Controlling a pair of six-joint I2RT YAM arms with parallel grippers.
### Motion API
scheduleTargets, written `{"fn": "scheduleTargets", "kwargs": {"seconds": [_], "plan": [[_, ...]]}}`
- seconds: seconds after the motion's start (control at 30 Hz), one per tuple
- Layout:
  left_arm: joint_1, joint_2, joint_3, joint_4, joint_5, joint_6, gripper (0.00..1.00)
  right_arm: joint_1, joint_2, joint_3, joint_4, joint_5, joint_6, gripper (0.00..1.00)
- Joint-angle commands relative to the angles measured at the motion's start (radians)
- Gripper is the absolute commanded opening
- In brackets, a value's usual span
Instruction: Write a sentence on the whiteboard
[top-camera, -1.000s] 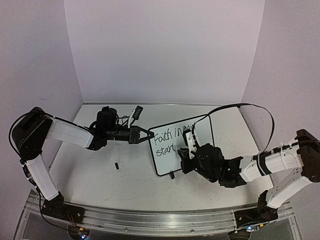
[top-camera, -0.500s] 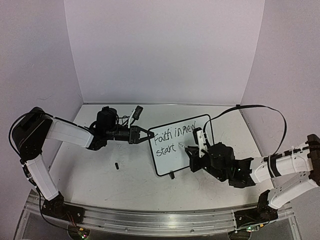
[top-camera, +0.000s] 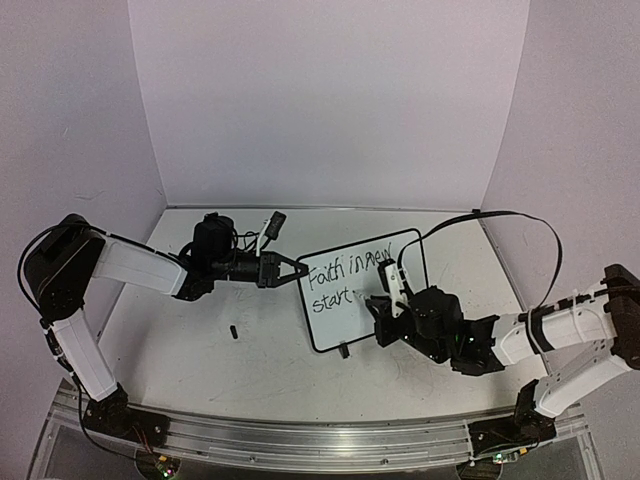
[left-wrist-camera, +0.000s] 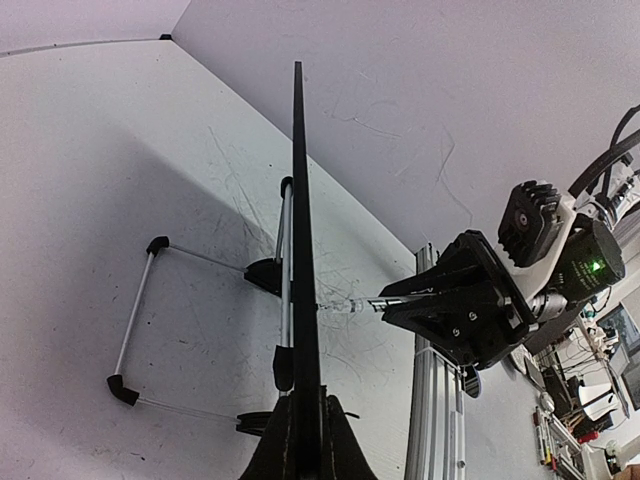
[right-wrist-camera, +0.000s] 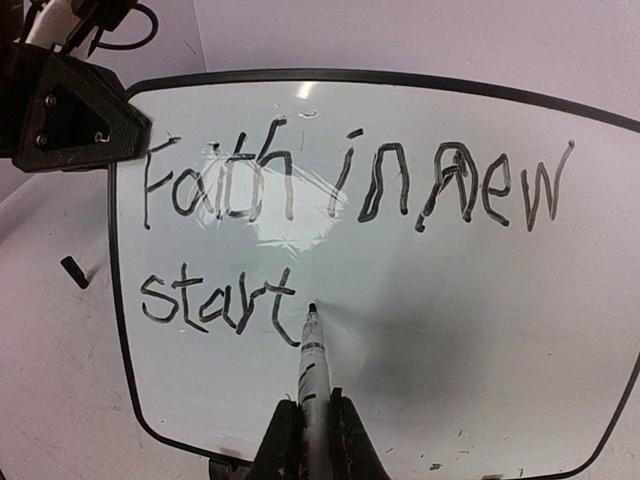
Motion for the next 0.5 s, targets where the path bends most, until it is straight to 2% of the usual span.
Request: {"fn": "scheduleTargets", "kwargs": {"seconds": [0.0,0.47], "plan": [[-0.035,-0.015,0.034,-0.025,0.103,0.000,0.00,-0.001,0.007,0.035,0.043,0.051,0.011,0.00],[-0.035,-0.015,0.034,-0.025,0.102,0.000,0.00,-0.001,0.043,0.068,0.023,0.045,-0.001,0.00]]}}
